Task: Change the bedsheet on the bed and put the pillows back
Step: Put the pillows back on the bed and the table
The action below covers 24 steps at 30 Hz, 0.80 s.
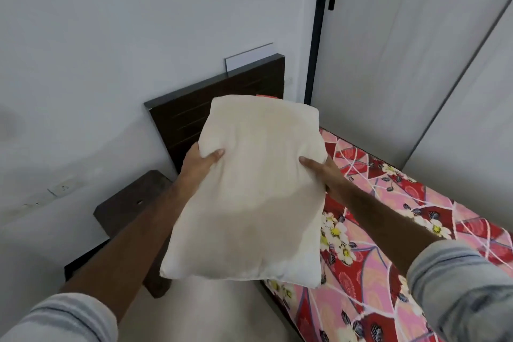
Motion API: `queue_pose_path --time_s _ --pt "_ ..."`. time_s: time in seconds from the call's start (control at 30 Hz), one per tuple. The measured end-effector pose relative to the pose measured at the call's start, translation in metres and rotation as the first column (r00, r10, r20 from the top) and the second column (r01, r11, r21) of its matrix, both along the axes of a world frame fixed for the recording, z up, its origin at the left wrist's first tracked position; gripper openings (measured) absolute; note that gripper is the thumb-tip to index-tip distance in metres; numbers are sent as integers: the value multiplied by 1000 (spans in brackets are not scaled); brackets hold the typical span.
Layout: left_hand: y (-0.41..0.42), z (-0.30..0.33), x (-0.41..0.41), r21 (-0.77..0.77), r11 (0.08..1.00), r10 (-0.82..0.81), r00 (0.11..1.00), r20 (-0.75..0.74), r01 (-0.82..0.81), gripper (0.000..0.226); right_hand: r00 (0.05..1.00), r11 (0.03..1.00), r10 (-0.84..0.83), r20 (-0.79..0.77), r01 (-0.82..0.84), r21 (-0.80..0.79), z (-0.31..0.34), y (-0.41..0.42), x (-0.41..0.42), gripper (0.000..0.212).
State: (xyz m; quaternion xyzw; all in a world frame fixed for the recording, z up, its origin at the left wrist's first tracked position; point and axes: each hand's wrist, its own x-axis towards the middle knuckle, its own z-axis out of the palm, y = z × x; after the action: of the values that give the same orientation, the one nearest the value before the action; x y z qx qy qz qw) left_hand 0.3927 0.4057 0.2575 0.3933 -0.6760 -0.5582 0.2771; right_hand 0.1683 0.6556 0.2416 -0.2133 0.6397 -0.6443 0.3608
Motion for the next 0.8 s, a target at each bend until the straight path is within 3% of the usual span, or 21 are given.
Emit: queue_pose_path --time_s 0.13,0.33,0.53,0.63,0.8 --pt "-79 -9 -40 0 999 -42 999 7 42 56 999 1000 -15 33 15 4 -8 -71 -28 42" --pt "-201 -21 -103 -19 982 -185 983 15 185 42 993 996 -93 67 93 15 -31 -170 -60 59" --pt "-310 -26 -158 -32 960 -273 956 111 278 53 962 967 -251 110 243 81 -52 -262 -80 65" --pt "-351 -37 -185 -36 950 -302 939 165 311 65 940 945 -316 129 301 127 -69 -299 -96 62" --pt "-396 -68 -231 -51 928 -340 897 282 368 55 882 904 -413 226 367 220 -108 -350 -126 53"
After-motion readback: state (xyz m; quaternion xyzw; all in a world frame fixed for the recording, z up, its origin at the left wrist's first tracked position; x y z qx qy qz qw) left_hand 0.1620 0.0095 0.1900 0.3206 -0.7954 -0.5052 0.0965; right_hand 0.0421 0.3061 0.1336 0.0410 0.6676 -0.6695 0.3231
